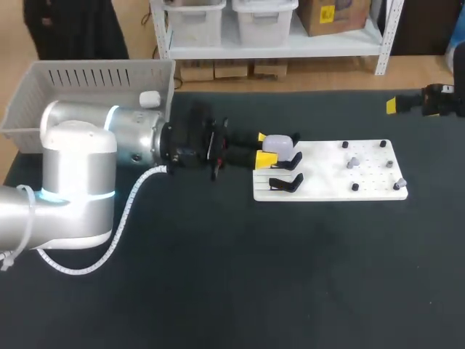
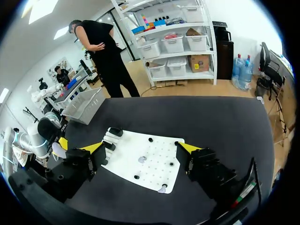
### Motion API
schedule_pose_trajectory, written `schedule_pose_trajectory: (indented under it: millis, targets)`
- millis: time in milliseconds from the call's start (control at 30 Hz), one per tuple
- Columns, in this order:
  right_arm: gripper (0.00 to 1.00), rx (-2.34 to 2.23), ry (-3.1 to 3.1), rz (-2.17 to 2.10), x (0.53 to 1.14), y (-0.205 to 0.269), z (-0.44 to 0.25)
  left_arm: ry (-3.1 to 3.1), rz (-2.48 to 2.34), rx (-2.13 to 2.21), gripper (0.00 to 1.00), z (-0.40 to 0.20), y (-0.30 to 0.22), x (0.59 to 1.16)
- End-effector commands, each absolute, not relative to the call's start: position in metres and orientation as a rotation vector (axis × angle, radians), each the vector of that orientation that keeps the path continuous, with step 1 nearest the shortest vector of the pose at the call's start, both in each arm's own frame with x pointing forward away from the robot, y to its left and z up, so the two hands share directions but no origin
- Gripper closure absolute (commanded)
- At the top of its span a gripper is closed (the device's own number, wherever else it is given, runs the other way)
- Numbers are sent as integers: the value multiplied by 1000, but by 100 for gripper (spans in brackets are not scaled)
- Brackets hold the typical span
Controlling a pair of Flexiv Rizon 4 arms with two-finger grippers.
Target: Pick up each earbud case from the left stands, insert the matching earbuds, close the lid, and place the case in the box.
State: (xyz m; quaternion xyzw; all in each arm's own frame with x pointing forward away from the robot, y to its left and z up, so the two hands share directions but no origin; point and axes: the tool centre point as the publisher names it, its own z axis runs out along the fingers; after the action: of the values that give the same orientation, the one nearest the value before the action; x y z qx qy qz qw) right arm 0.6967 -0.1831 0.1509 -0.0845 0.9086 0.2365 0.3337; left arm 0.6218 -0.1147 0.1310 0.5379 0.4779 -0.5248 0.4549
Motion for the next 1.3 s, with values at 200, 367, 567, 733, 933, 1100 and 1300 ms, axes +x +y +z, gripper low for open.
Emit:
schedule_pose_trajectory:
  millis: [200, 367, 567, 733, 933, 1100, 1300]
  targets:
    - [0, -224, 2371, 622, 698, -184, 150, 1168, -1312, 1310, 100, 131, -117, 621]
    - [0, -224, 2371, 622, 698, -184, 150, 1168, -1312, 1310, 100, 131, -117, 621]
    - [0, -389, 2321, 629, 660, -151, 162, 1168, -1312, 1310, 100, 131, -117, 621]
    - [0, -482, 2301, 643, 626, -117, 171, 1168, -1312, 1310, 100, 131, -117, 621]
    - [0, -573, 2327, 687, 603, -75, 173, 1168, -1312, 1310, 100, 131, -117, 621]
    - [0, -618, 2344, 757, 593, -47, 170, 1168, -1312, 1310, 100, 131, -117, 621]
    - [0, -663, 2372, 836, 590, -20, 165, 1168, -1312, 1310, 100, 131, -117, 621]
